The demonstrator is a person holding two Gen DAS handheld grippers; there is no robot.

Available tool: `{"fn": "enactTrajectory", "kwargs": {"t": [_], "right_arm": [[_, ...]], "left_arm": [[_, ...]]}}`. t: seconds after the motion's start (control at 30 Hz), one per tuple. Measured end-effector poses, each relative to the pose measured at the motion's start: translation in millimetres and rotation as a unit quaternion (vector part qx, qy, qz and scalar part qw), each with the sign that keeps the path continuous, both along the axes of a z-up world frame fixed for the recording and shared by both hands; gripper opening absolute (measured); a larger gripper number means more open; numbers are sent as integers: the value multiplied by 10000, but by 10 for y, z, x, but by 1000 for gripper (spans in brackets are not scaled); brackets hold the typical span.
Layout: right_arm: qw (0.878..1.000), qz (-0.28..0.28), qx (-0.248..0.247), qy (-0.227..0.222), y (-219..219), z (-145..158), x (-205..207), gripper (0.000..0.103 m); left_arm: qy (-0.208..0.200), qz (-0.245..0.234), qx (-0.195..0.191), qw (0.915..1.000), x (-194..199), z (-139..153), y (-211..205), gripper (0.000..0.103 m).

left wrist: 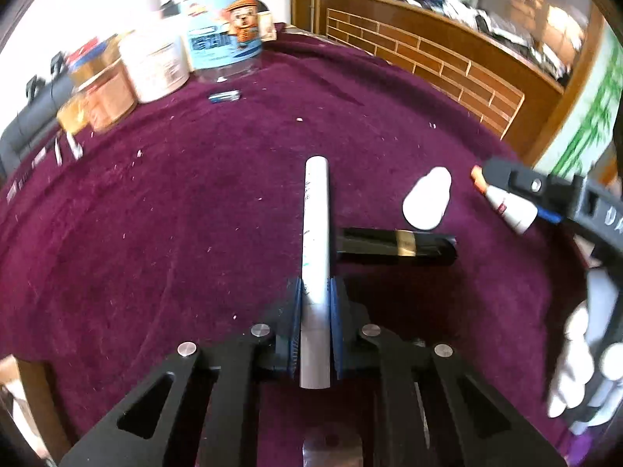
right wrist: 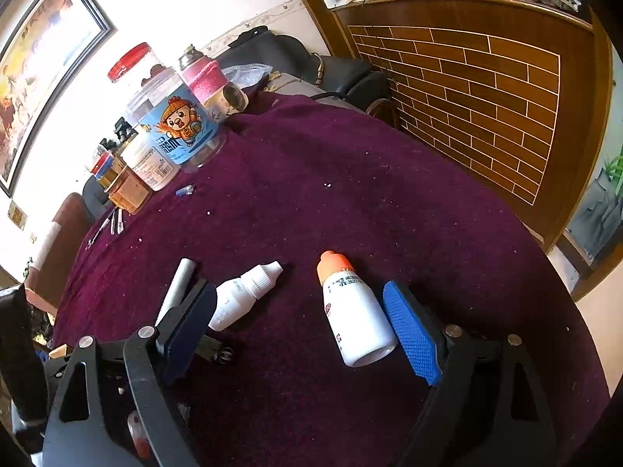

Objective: Organize rigid objects
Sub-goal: 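Lift the white marker with the left tool, then carry the white marker toward the tray with the left tool while the right tool grasps the clear package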

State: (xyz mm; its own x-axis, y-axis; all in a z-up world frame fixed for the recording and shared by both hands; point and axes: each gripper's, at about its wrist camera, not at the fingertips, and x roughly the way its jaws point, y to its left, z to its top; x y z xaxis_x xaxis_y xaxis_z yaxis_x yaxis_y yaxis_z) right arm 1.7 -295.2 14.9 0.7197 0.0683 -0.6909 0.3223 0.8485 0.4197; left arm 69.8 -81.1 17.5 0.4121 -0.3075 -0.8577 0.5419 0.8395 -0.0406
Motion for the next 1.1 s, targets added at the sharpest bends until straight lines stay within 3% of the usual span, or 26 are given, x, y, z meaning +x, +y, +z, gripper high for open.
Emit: {"fn": "enactTrajectory", "kwargs": {"t": [0.33,0.43,0.5,0.57,0.63,0.67,0.7,0.8,0.9,1.1], "right_arm": [[10000,6,25,58,-4,-19,9,88],[10000,14,-9,67,9,-20,3,88],[10000,7,-56,72,15,-16,2,88],[9999,-17,-114,75,21,-11,3,88],[9998,-62,-193,69,16,-1,1,88],[9997,-92,-227,60,10,4,-1,88],[9996,-121,-247,41,1,9,-4,88],[9992,-171,-353,30,-3,17,0,88],[9986,-164,-499,3,30,32,6,88],[9963,-138,-748,-389,141,217,-116,88]], "left_arm": [[51,558,-145,9983,-555,173,893,11],[77,810,52,9967,-547,65,1035,11],[77,861,6,9963,-490,0,1037,16],[-58,730,48,9973,-470,-24,924,35],[-334,616,280,9972,-513,-46,794,32],[-274,578,191,9978,-523,-41,785,14],[-181,581,68,9981,-535,-27,807,11],[-257,634,-161,9975,-691,83,946,11],[-319,761,-640,9945,-917,290,1184,11],[-534,1028,-1603,9802,-1459,712,1736,11]]}}
